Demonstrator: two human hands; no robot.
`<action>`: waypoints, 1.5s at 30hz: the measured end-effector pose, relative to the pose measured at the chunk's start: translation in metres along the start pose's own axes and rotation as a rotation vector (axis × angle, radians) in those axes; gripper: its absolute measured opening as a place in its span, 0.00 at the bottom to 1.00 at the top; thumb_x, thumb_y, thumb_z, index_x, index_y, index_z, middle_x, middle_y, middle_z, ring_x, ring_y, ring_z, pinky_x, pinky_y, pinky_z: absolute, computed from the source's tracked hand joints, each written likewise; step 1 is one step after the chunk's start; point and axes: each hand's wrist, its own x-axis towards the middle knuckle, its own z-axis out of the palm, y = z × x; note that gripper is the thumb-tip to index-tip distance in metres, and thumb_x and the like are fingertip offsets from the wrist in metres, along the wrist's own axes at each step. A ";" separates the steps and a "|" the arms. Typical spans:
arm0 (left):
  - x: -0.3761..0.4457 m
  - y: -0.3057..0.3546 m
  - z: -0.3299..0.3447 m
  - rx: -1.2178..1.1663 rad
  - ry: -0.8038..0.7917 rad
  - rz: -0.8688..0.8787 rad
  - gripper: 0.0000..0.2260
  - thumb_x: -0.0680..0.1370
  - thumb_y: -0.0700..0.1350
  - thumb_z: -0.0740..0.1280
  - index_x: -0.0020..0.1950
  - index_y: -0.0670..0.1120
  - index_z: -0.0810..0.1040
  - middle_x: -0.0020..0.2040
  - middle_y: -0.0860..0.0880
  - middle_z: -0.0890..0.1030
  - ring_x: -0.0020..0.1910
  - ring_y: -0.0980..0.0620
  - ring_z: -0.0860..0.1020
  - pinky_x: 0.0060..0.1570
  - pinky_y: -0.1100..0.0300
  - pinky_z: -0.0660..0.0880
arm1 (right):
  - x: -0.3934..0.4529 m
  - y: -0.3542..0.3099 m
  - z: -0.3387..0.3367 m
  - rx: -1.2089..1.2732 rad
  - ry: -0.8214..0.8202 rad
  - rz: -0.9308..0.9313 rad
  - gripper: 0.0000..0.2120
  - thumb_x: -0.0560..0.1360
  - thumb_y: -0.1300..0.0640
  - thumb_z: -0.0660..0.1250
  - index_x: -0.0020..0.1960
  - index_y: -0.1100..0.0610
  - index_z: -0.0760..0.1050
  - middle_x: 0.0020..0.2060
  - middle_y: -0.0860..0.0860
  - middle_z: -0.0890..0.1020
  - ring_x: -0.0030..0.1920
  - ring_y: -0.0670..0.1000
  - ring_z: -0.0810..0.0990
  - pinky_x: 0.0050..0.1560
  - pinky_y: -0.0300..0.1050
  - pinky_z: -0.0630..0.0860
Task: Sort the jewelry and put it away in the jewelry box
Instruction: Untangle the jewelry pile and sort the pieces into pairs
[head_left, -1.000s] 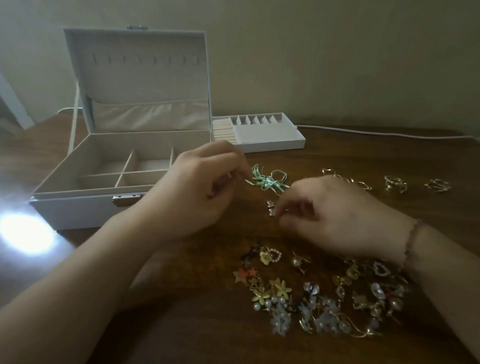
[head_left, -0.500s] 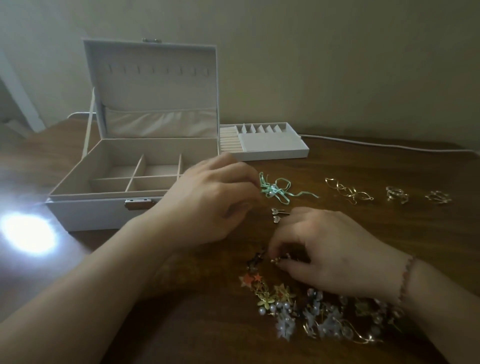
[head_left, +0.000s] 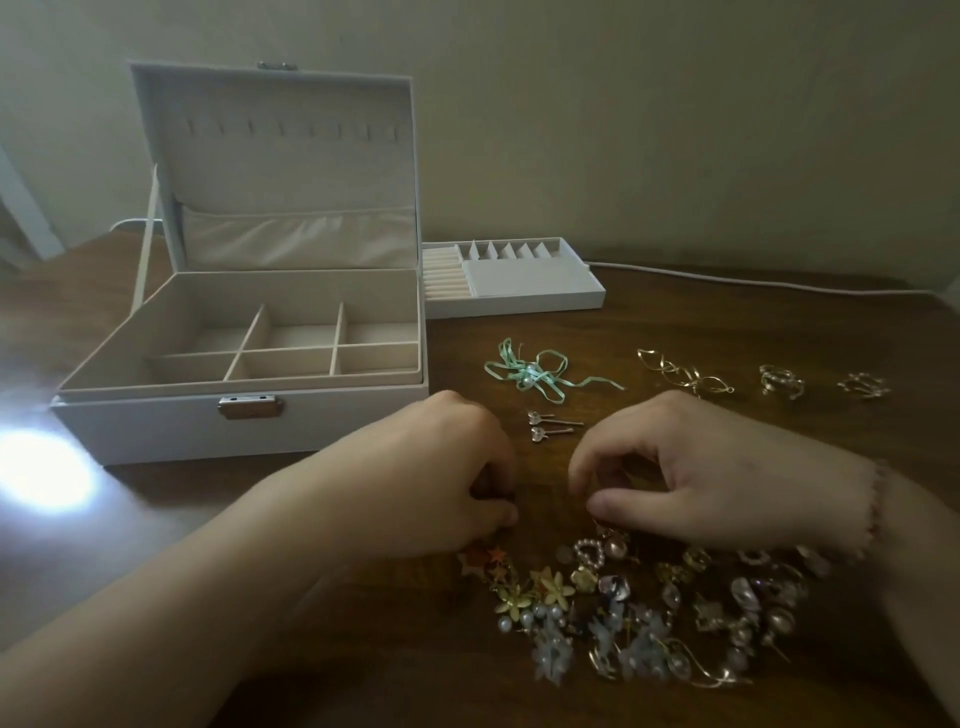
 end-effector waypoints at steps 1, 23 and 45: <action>0.001 0.000 0.000 -0.015 0.004 -0.006 0.06 0.75 0.54 0.73 0.48 0.54 0.85 0.43 0.59 0.80 0.42 0.60 0.78 0.47 0.59 0.79 | 0.000 0.001 0.000 -0.012 0.021 0.005 0.05 0.75 0.46 0.67 0.51 0.41 0.79 0.42 0.42 0.81 0.44 0.43 0.80 0.45 0.47 0.79; 0.008 -0.012 0.000 0.005 -0.012 0.075 0.11 0.78 0.45 0.71 0.59 0.52 0.82 0.55 0.57 0.79 0.53 0.61 0.75 0.55 0.70 0.69 | 0.015 -0.005 0.025 -0.156 0.141 0.066 0.13 0.76 0.42 0.65 0.59 0.40 0.77 0.45 0.38 0.76 0.45 0.39 0.73 0.46 0.41 0.74; 0.013 -0.004 0.022 -0.149 0.200 -0.002 0.15 0.77 0.59 0.64 0.62 0.58 0.80 0.49 0.61 0.80 0.48 0.62 0.78 0.49 0.67 0.75 | -0.001 0.063 -0.022 0.061 0.486 0.447 0.06 0.75 0.52 0.69 0.42 0.40 0.78 0.42 0.36 0.78 0.47 0.39 0.76 0.42 0.35 0.68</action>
